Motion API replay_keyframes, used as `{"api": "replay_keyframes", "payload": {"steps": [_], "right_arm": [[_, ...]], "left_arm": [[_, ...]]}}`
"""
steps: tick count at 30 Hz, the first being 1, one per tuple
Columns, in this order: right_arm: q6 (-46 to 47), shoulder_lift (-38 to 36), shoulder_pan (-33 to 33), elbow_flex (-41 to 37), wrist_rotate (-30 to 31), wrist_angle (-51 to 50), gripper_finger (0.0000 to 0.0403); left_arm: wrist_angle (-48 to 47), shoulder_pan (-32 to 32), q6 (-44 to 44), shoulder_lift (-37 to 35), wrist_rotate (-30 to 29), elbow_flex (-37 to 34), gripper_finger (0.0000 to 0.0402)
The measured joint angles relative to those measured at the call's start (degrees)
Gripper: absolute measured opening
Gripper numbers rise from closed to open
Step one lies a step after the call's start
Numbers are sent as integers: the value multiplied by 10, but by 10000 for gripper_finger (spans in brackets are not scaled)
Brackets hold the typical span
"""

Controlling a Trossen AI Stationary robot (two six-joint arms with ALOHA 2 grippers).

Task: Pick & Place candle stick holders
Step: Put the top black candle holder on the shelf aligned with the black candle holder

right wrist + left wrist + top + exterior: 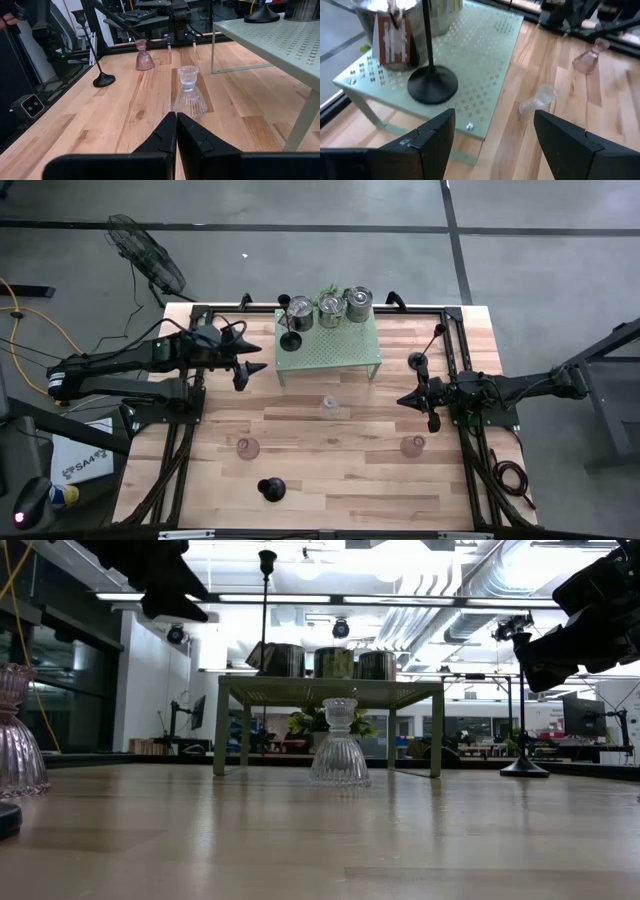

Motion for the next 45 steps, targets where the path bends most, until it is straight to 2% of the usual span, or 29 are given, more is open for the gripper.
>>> {"api": "replay_keyframes", "payload": {"steps": [9,13,19,25,30,35,39,45], "right_arm": [[0,0,0,0,2,0,4],[0,0,-2,0,2,0,3],[0,0,-4,0,2,0,4],[1,0,-4,0,2,1,4],[100,0,-4,0,2,6,3],[137,0,-4,0,-5,5,3],[141,0,-4,0,-8,5,3],[201,0,-4,0,2,5,3]], "left_arm": [[-6,0,-5,1,1,0,267],[3,0,15,-5,7,0,267],[40,0,65,-35,52,0,267],[48,0,93,-66,51,-12,267],[85,0,90,-117,54,-71,267],[147,0,90,-171,94,-120,267],[141,0,90,-199,99,-128,267],[122,0,94,-228,107,-130,267]]}}
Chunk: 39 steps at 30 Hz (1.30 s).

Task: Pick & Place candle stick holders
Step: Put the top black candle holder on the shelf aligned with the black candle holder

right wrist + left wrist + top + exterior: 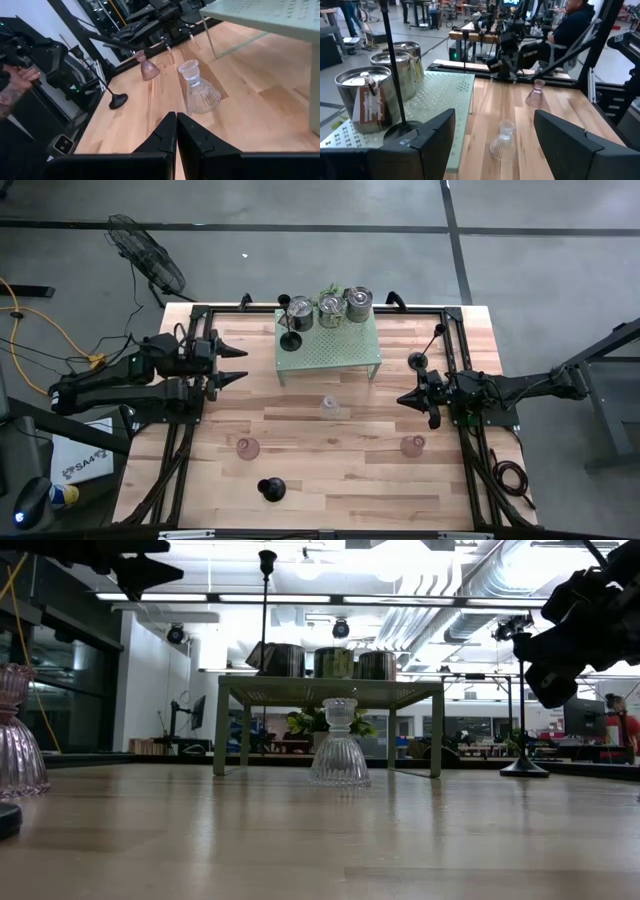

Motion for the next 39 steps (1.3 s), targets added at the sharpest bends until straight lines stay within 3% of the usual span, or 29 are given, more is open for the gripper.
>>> {"api": "replay_keyframes", "payload": {"steps": [8,18,27,33,39], "right_arm": [[-2,8,0,5,145,-3,3],[50,86,19,47,320,-68,3],[245,156,24,78,352,-233,3],[425,180,-20,84,321,-296,3],[446,188,-57,84,272,-293,3]], "left_arm": [[-14,0,21,-10,10,0,267],[-15,0,31,-10,19,0,267],[-15,0,29,-10,19,0,267],[-14,0,27,-9,19,0,267],[-14,0,25,-9,19,0,267]]}}
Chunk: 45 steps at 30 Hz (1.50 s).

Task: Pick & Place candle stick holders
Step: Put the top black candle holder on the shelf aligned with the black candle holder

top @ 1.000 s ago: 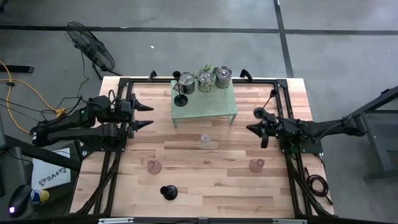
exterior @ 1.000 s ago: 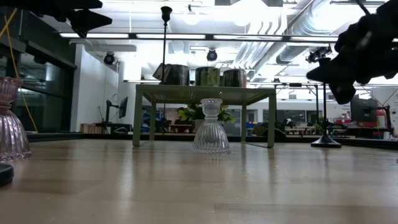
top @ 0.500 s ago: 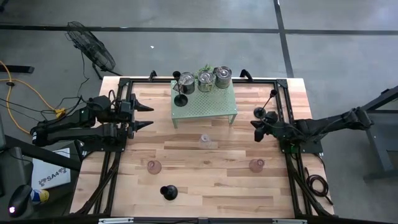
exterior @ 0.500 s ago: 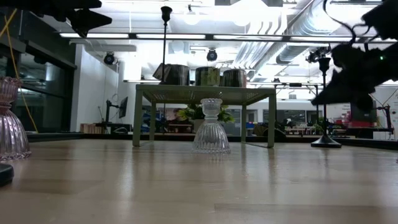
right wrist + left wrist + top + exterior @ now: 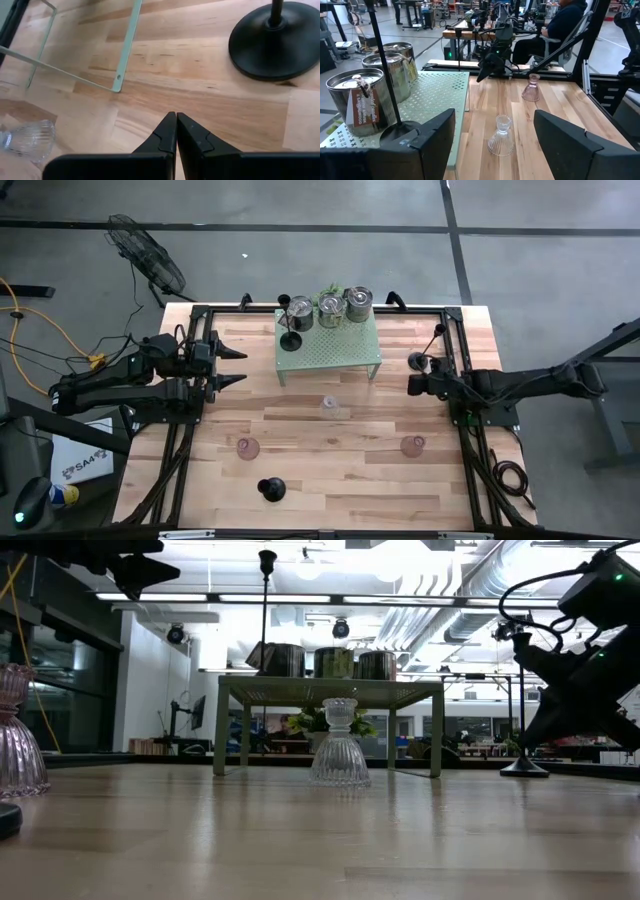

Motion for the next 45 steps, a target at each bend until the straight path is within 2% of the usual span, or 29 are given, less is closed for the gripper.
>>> {"api": "replay_keyframes", "payload": {"steps": [8,11,15,18,20,26,29,39,45], "right_arm": [[-2,2,-28,0,0,-7,14],[-9,3,-44,0,-30,-8,42],[-34,3,-57,6,-50,-13,99],[-60,4,-57,31,-31,-19,134],[-61,3,-57,52,-11,-56,144],[-21,22,-57,119,14,-207,140],[-8,33,-57,145,27,-251,135],[-30,58,-59,196,157,-253,133],[-39,70,-98,197,167,-248,133]], "left_arm": [[0,0,-9,0,0,0,267],[0,0,-12,0,0,0,267],[0,0,-13,0,0,0,267],[0,0,-13,0,0,0,267],[0,0,-14,0,0,0,267],[0,0,-14,0,0,0,267],[0,0,-14,0,0,0,267],[5,0,-16,0,0,0,267],[5,0,-17,0,0,0,267]]}}
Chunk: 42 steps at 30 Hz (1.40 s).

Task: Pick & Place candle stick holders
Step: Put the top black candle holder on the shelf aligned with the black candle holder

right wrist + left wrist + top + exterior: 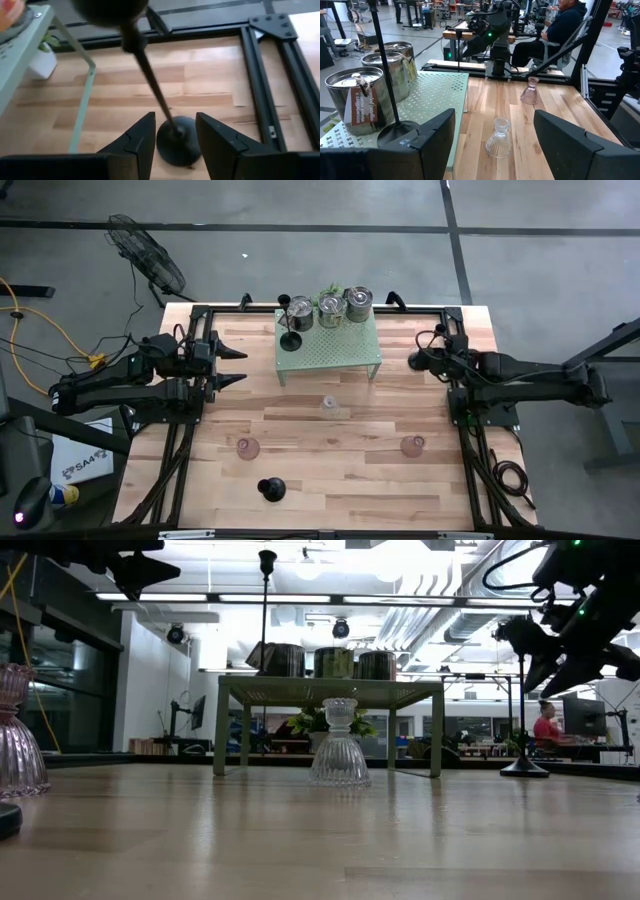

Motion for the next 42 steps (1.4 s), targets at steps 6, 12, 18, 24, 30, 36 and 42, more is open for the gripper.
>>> {"api": "replay_keyframes", "payload": {"steps": [6,12,18,24,30,36,42], "right_arm": [[-73,5,-49,0,-12,76,133],[-123,5,-95,0,-20,119,133],[-145,5,-120,0,-44,126,132],[-149,4,-120,0,-43,126,101],[-156,4,-120,0,-43,126,31],[-177,4,-120,0,-58,152,11],[-232,5,-120,31,-86,171,7]], "left_arm": [[0,0,-10,0,0,0,267],[0,0,-13,0,0,0,267],[0,0,-13,0,0,0,267],[0,0,-13,0,0,0,267],[0,0,-13,0,0,0,267],[-1,0,-13,0,0,0,267],[-1,0,-13,0,0,0,267]]}}
